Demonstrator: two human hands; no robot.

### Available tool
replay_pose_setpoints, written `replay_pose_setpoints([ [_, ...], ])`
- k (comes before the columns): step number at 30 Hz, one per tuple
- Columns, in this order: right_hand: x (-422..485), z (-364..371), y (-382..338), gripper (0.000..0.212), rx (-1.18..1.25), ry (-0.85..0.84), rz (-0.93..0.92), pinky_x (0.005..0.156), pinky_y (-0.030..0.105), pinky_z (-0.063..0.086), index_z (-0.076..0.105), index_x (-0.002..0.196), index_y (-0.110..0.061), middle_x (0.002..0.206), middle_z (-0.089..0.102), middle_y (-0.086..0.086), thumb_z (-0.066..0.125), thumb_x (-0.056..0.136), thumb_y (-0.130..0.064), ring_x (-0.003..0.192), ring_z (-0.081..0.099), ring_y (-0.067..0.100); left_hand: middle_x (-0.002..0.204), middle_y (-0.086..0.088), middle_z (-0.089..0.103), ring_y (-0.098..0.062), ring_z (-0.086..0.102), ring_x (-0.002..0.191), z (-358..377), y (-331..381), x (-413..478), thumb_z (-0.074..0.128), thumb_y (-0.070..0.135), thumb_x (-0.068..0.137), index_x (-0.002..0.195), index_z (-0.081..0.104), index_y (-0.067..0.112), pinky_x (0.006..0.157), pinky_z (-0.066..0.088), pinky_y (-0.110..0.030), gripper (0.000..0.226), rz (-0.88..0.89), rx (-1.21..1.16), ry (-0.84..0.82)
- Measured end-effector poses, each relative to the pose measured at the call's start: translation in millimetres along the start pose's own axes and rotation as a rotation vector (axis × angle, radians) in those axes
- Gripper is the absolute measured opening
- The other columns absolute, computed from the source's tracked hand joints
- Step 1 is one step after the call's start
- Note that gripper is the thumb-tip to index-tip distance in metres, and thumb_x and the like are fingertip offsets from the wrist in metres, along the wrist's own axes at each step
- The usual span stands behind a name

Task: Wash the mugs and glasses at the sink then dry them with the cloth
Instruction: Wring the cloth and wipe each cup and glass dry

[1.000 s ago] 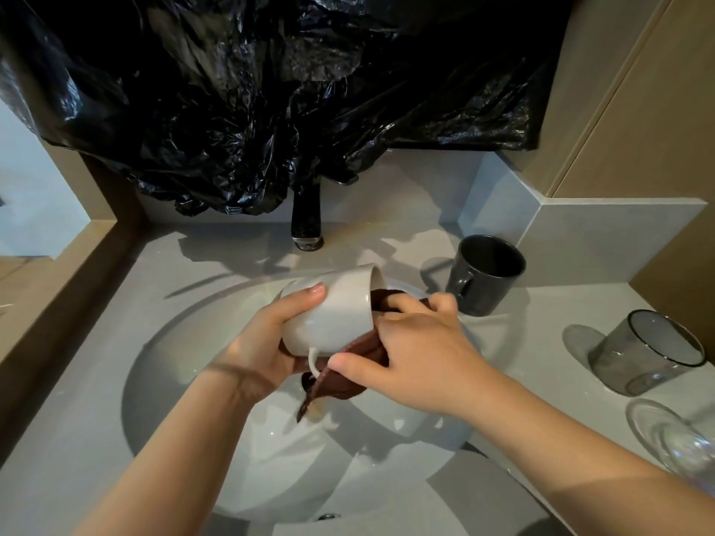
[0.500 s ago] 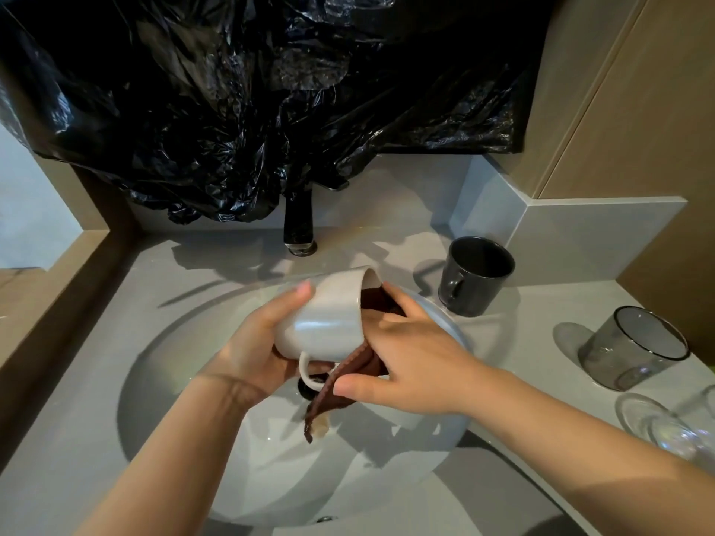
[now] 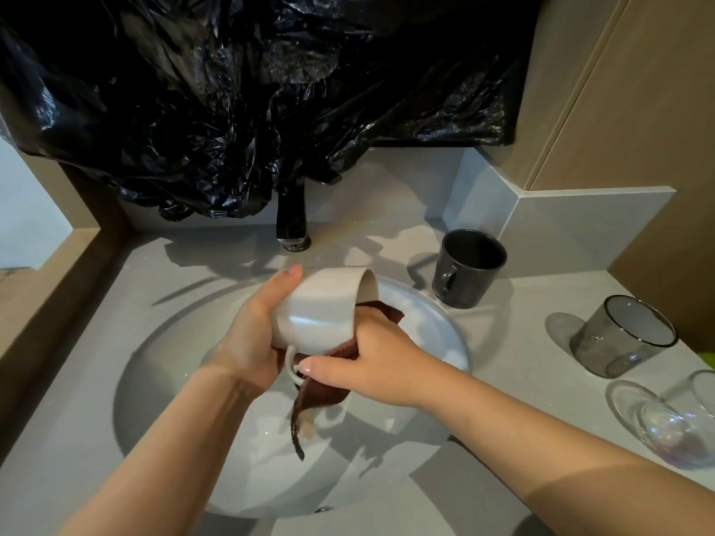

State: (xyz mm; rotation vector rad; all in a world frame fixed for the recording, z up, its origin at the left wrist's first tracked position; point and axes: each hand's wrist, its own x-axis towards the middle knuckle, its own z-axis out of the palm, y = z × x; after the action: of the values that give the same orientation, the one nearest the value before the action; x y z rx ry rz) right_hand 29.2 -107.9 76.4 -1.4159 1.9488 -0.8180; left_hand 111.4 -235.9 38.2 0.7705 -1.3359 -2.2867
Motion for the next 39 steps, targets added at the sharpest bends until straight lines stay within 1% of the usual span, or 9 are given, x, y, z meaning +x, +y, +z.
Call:
replay_pose_setpoints([
  [11,13.4,-12.7,-10.8,0.024,0.921,0.128,0.365,0.068,0.034,0.056,0.065,0.101,-0.006,0.081,0.068,0.009,0.067,0.078,0.002,0.074,0.066,0.022,0.104,-0.015,0.065,-0.031,0.065,0.094,-1.7,-14.0,1.4,0.073,0.050,0.061,0.111,0.058,0.035,0.081,0.053,-0.044,0.054,0.284,0.111,-0.075],
  [14,8.5,-20.9,-7.7,0.015,0.572,0.179,0.220,0.077,0.029,0.053,0.064,0.086,-0.017,0.079,0.066,0.002,0.068,0.079,-0.004,0.078,0.064,0.017,0.105,-0.007,0.068,-0.025,0.068,0.089,-5.2,2.0,0.7,0.072,0.055,0.062,0.116,0.056,0.039,0.066,0.056,-0.041,0.058,0.122,0.147,-0.192],
  [17,2.9,-22.0,-5.5,0.014,-0.344,0.102,0.012,0.078,0.027,0.043,0.049,0.077,-0.018,0.078,0.056,-0.006,0.060,0.086,-0.021,0.093,0.052,0.016,0.108,-0.010,0.071,-0.028,0.070,0.095,0.2,12.3,0.2,0.042,0.073,0.075,0.119,0.062,0.025,0.066,0.057,-0.048,0.067,-0.119,0.046,-0.210],
  [20,4.7,-13.5,1.2,0.014,-0.489,0.113,-0.108,0.085,0.025,0.035,0.050,0.084,-0.011,0.086,0.064,0.001,0.051,0.091,-0.023,0.108,0.046,0.021,0.097,-0.010,0.072,-0.024,0.071,0.084,11.8,7.2,3.9,0.041,0.063,0.087,0.115,0.065,0.018,0.064,0.056,-0.040,0.058,-0.141,-0.011,-0.111],
  [26,8.6,-6.5,5.0,0.015,0.809,0.148,0.336,0.065,0.028,0.056,0.061,0.097,-0.009,0.079,0.070,0.003,0.068,0.085,-0.014,0.071,0.067,0.013,0.102,-0.007,0.071,-0.024,0.068,0.096,18.4,-13.6,3.5,0.054,0.051,0.085,0.119,0.058,0.022,0.076,0.057,-0.036,0.045,0.301,0.202,0.006],
  [29,4.9,-13.2,6.5,0.015,1.209,0.138,0.368,0.050,0.022,0.052,0.064,0.071,-0.009,0.055,0.064,0.001,0.062,0.085,-0.004,0.049,0.062,0.011,0.121,-0.012,0.061,-0.028,0.062,0.108,5.5,-24.5,1.9,0.053,0.058,0.079,0.123,0.051,0.045,0.093,0.050,-0.049,0.046,0.478,0.445,-0.015],
  [32,-0.4,-12.9,14.6,0.009,0.825,0.161,0.253,0.064,0.024,0.054,0.067,0.085,-0.012,0.071,0.068,-0.001,0.067,0.082,-0.005,0.067,0.066,0.012,0.129,-0.009,0.057,-0.030,0.064,0.106,-2.1,-15.9,-5.0,0.055,0.068,0.069,0.121,0.048,0.054,0.080,0.056,-0.052,0.054,0.174,0.385,-0.143],
  [35,-9.3,-5.7,14.1,0.013,-0.031,0.052,0.098,0.069,0.030,0.053,0.063,0.087,-0.008,0.067,0.065,-0.002,0.068,0.083,-0.020,0.065,0.062,0.012,0.112,-0.011,0.068,-0.033,0.068,0.095,-2.2,-5.9,-8.0,0.046,0.079,0.072,0.119,0.061,0.028,0.064,0.056,-0.049,0.071,-0.146,0.118,-0.151],
  [39,-7.6,10.5,14.2,0.015,0.116,0.048,0.141,0.065,0.031,0.055,0.061,0.085,-0.008,0.063,0.066,-0.005,0.066,0.083,-0.023,0.062,0.065,0.016,0.083,-0.005,0.070,-0.019,0.068,0.072,12.2,-12.1,-4.7,0.050,0.053,0.085,0.102,0.066,0.015,0.061,0.053,-0.031,0.044,-0.018,0.108,0.000],
])
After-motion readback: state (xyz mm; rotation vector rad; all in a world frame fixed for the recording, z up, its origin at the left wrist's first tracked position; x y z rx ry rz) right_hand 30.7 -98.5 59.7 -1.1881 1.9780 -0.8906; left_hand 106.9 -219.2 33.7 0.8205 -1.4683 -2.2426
